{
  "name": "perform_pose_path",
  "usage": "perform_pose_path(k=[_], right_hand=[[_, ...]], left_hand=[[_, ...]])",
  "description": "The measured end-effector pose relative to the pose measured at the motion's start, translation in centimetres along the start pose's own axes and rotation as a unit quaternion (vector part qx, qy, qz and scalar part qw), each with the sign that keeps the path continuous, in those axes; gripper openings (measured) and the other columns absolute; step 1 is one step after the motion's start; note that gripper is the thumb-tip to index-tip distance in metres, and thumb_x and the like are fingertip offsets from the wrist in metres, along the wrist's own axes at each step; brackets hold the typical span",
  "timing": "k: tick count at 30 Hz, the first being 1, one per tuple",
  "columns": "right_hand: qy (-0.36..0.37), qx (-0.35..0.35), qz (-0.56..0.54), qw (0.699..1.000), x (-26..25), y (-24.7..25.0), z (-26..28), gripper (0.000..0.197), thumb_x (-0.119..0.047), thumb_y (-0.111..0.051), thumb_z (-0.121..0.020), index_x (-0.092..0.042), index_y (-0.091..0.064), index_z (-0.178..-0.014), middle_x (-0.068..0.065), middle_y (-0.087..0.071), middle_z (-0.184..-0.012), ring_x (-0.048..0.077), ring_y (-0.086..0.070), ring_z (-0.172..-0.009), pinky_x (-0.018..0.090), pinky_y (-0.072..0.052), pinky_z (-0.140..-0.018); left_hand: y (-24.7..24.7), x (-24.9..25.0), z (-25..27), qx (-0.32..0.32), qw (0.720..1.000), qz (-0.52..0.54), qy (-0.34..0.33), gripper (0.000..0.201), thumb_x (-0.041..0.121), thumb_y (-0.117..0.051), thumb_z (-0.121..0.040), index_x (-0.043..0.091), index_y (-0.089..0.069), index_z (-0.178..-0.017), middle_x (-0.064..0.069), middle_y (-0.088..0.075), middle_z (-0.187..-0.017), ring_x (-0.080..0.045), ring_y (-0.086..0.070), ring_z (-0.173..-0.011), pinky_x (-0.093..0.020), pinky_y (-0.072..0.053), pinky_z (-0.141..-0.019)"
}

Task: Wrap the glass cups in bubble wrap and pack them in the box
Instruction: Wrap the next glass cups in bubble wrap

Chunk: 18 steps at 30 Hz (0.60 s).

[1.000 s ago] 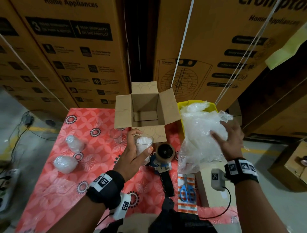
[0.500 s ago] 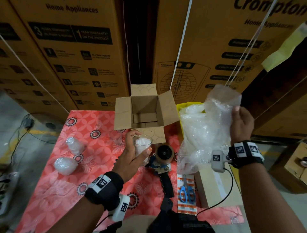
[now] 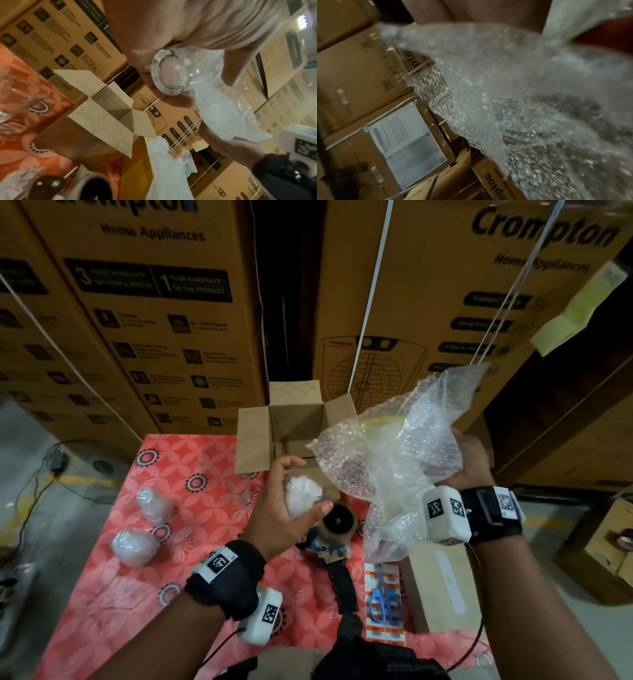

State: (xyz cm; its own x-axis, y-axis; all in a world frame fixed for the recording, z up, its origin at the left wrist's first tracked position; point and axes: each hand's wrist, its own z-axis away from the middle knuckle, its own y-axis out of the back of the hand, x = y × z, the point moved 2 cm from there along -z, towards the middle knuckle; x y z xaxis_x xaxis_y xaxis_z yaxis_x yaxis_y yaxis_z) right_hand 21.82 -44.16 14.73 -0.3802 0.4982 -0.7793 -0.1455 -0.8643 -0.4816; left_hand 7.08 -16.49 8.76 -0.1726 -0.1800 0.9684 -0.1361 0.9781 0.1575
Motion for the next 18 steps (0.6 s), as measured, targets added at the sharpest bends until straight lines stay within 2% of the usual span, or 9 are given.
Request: perform_pose_path(k=[2, 5, 8, 9, 12, 14, 15, 17, 18], right_hand=[[-0.024, -0.070, 0.017, 0.997, 1.0, -1.0, 0.0, 0.045, -0.025, -0.044, -0.097, -0.014, -0.082, -0.075, 0.007, -0.077, -0.079, 0.020, -0.077, -0.067, 0.031, -0.062, -0.061], [-0.025, 0.000, 0.019, 1.000, 3.3, -0.2, -0.3, 0.059, -0.022, -0.045, -0.109, -0.017, -0.079, -0.061, 0.006, -0.074, -0.066, 0.013, -0.072, -0.049, 0.027, -0.058, -0.046], [0.008, 0.024, 0.060, 0.998, 5.2, 0.1, -0.8, 0.028, -0.037, -0.071, -0.095, -0.012, -0.079, -0.103, 0.013, -0.080, -0.099, 0.029, -0.077, -0.092, 0.041, -0.066, -0.072], [-0.011, 0.030, 0.073, 0.997, 5.5, 0.0, -0.6, 0.034, -0.043, -0.072, -0.093, -0.015, -0.073, -0.111, 0.010, -0.079, -0.101, 0.031, -0.073, -0.099, 0.040, -0.064, -0.077], [-0.080, -0.013, -0.025, 0.996, 6.2, -0.8, 0.4, 0.040, -0.040, -0.046, -0.110, -0.008, -0.070, -0.110, 0.018, -0.078, -0.101, 0.036, -0.077, -0.086, 0.041, -0.065, -0.064], [-0.106, -0.049, -0.061, 0.991, 6.0, -2.0, 1.7, 0.057, -0.049, -0.037, -0.111, -0.006, -0.073, -0.124, 0.023, -0.076, -0.117, 0.039, -0.078, -0.094, 0.052, -0.065, -0.069], [-0.092, -0.048, -0.062, 0.993, 6.0, -1.8, 1.9, 0.064, -0.053, -0.034, -0.111, -0.008, -0.079, -0.117, 0.020, -0.078, -0.112, 0.036, -0.079, -0.091, 0.048, -0.065, -0.066], [-0.068, -0.064, -0.055, 0.994, 6.2, -1.7, 1.8, 0.073, -0.058, -0.030, -0.110, -0.013, -0.086, -0.099, 0.014, -0.080, -0.105, 0.030, -0.080, -0.089, 0.041, -0.066, -0.068], [-0.054, -0.076, -0.051, 0.994, 6.4, -1.8, 1.7, 0.069, -0.062, -0.035, -0.108, -0.012, -0.083, -0.113, 0.015, -0.078, -0.117, 0.032, -0.077, -0.104, 0.045, -0.064, -0.085]], left_hand=[[-0.1, 0.3, -0.7, 0.006, 0.999, 0.047, 0.027, 0.059, 0.045, -0.090, -0.073, 0.038, -0.058, -0.121, -0.001, -0.069, -0.114, -0.025, -0.073, -0.094, -0.052, -0.065, -0.084], [-0.2, 0.9, -1.2, -0.006, 0.993, 0.109, 0.036, 0.050, 0.039, -0.092, -0.072, 0.038, -0.066, -0.115, -0.006, -0.070, -0.105, -0.025, -0.072, -0.085, -0.050, -0.062, -0.072], [-0.4, 1.5, -1.4, -0.053, 0.986, 0.161, 0.003, 0.041, 0.023, -0.087, -0.079, 0.020, -0.066, -0.115, -0.012, -0.064, -0.108, -0.025, -0.065, -0.081, -0.045, -0.051, -0.070], [-0.4, 1.6, -1.3, -0.065, 0.983, 0.173, 0.004, 0.043, 0.021, -0.086, -0.079, 0.015, -0.066, -0.116, -0.012, -0.064, -0.115, -0.026, -0.064, -0.084, -0.047, -0.051, -0.072], [-0.5, 1.7, -0.9, -0.095, 0.983, 0.158, 0.013, 0.052, 0.017, -0.085, -0.080, 0.012, -0.066, -0.129, -0.007, -0.064, -0.136, -0.023, -0.066, -0.089, -0.045, -0.052, -0.072], [-0.7, 1.8, -0.5, -0.115, 0.980, 0.158, 0.031, 0.060, 0.006, -0.082, -0.083, 0.013, -0.063, -0.139, -0.005, -0.069, -0.123, -0.019, -0.070, -0.077, -0.035, -0.056, -0.061], [-0.7, 1.9, -0.4, -0.126, 0.979, 0.157, 0.039, 0.065, 0.004, -0.082, -0.083, 0.016, -0.061, -0.144, -0.003, -0.069, -0.121, -0.019, -0.072, -0.076, -0.034, -0.058, -0.061], [-0.9, 1.9, -0.7, -0.147, 0.978, 0.133, 0.063, 0.074, 0.008, -0.083, -0.084, 0.025, -0.057, -0.151, 0.000, -0.064, -0.143, -0.035, -0.072, -0.096, -0.055, -0.059, -0.081], [-1.0, 1.8, -0.7, -0.163, 0.978, 0.111, 0.067, 0.076, 0.012, -0.085, -0.084, 0.029, -0.056, -0.152, 0.007, -0.057, -0.154, -0.044, -0.066, -0.118, -0.061, -0.051, -0.097]])
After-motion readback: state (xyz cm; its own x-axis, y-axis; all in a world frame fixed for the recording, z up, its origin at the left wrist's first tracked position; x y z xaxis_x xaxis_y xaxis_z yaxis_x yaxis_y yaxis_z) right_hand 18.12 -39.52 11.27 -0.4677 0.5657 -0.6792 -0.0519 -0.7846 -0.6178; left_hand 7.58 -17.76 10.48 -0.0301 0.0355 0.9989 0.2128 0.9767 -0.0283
